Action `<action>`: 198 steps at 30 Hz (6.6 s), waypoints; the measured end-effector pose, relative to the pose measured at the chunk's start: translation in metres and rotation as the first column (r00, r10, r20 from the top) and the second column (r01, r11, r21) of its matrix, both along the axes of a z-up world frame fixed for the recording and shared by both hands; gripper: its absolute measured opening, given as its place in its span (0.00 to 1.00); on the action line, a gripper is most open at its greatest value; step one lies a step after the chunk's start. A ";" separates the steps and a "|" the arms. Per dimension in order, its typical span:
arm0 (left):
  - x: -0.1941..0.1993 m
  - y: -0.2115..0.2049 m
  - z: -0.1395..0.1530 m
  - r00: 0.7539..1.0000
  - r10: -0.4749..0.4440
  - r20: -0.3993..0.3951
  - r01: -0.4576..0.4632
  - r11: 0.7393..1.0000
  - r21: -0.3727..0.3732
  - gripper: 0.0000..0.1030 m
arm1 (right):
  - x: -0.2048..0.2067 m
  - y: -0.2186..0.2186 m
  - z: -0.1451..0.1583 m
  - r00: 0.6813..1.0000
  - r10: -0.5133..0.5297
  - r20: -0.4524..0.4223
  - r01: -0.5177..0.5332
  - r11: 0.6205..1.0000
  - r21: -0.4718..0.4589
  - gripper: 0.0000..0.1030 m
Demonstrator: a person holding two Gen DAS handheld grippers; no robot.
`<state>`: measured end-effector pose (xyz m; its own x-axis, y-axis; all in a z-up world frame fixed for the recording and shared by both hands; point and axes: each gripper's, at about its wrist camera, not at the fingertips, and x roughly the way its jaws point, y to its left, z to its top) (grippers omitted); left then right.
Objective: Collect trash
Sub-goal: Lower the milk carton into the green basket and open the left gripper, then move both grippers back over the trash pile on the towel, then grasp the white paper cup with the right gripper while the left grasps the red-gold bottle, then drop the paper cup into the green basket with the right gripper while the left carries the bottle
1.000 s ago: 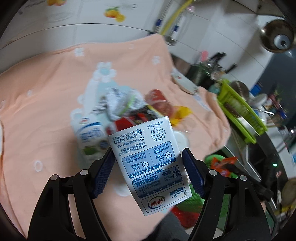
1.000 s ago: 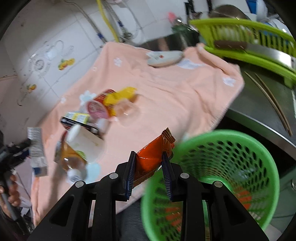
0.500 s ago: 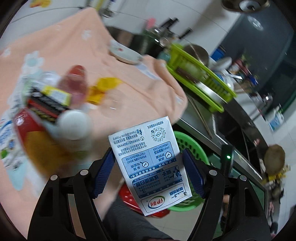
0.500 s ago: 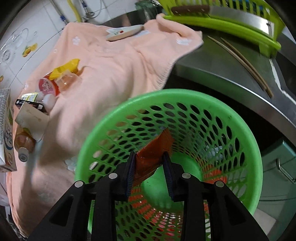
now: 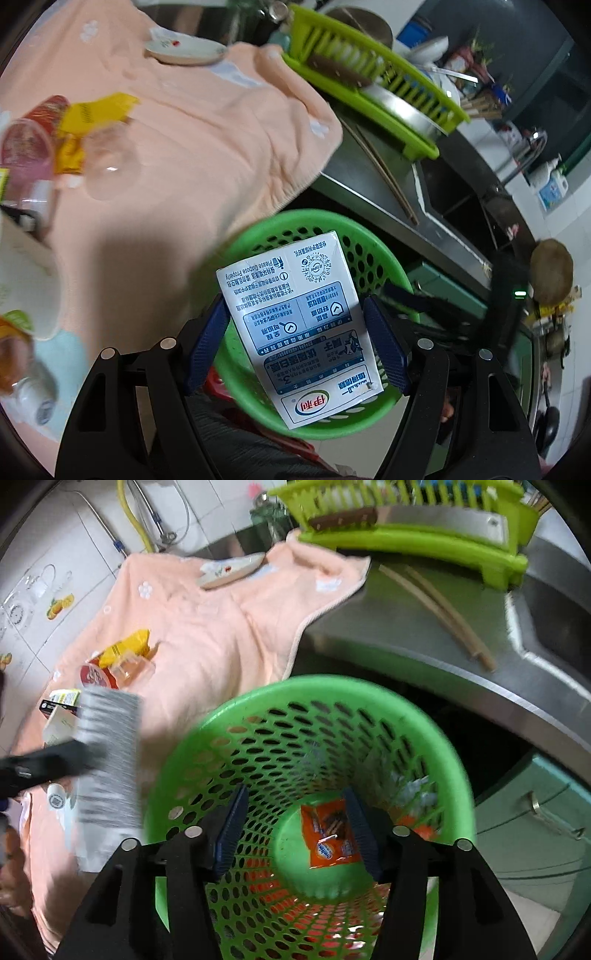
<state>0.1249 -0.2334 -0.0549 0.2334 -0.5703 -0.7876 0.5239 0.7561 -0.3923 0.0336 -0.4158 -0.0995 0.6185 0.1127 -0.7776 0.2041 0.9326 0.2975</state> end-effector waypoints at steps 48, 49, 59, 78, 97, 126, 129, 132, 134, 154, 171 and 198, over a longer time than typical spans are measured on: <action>-0.014 0.088 0.026 0.944 0.258 0.207 -0.277 0.958 0.068 0.79 | -0.006 0.070 0.054 0.968 0.183 0.173 -0.167 0.981 -0.103 0.70; -0.013 0.099 0.028 0.934 0.284 0.215 -0.303 0.951 0.061 0.79 | -0.003 0.077 0.055 0.964 0.198 0.175 -0.182 0.978 -0.106 0.70; -0.009 0.204 0.037 0.831 0.515 0.210 -0.530 0.848 0.021 0.79 | 0.036 0.161 0.074 0.894 0.395 0.213 -0.376 0.918 -0.125 0.71; -0.021 0.289 0.020 0.738 0.661 0.137 -0.665 0.746 -0.017 0.79 | 0.103 0.264 0.077 0.797 0.567 0.207 -0.540 0.823 -0.174 0.70; -0.017 0.293 0.010 0.744 0.660 0.102 -0.663 0.749 -0.015 0.79 | 0.140 0.283 0.053 0.817 0.558 0.143 -0.535 0.827 -0.169 0.61; 0.015 0.260 0.005 0.769 0.637 0.054 -0.638 0.770 -0.017 0.79 | 0.122 0.249 0.064 0.836 0.511 0.200 -0.490 0.859 -0.147 0.55; 0.024 0.257 0.003 0.759 0.650 0.042 -0.650 0.759 -0.011 0.79 | 0.113 0.238 0.068 0.841 0.496 0.215 -0.475 0.868 -0.143 0.55; 0.032 0.253 0.003 0.745 0.666 0.033 -0.666 0.746 -0.005 0.80 | 0.106 0.227 0.072 0.848 0.479 0.227 -0.459 0.878 -0.139 0.55; 0.037 0.251 0.003 0.737 0.676 0.029 -0.676 0.737 0.004 0.81 | 0.102 0.220 0.073 0.852 0.469 0.234 -0.450 0.883 -0.132 0.55; 0.075 0.235 -0.014 0.651 0.759 -0.005 -0.753 0.647 0.123 0.81 | 0.065 0.155 0.054 0.897 0.387 0.212 -0.368 0.921 -0.127 0.56; 0.047 0.236 -0.006 0.699 0.715 0.015 -0.713 0.696 0.091 0.75 | 0.042 0.102 0.019 0.950 0.284 0.131 -0.270 0.956 -0.118 0.56; -0.018 0.268 0.029 0.772 0.632 0.061 -0.633 0.774 0.001 0.71 | 0.031 0.057 -0.048 0.985 0.152 -0.079 -0.161 0.980 -0.117 0.56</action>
<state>0.1066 0.0344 -0.0264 0.5782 -0.2628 -0.7724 -0.0560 0.9317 -0.3589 0.0647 -0.3590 -0.1480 0.5448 0.1049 -0.8320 0.0688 0.9832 0.1690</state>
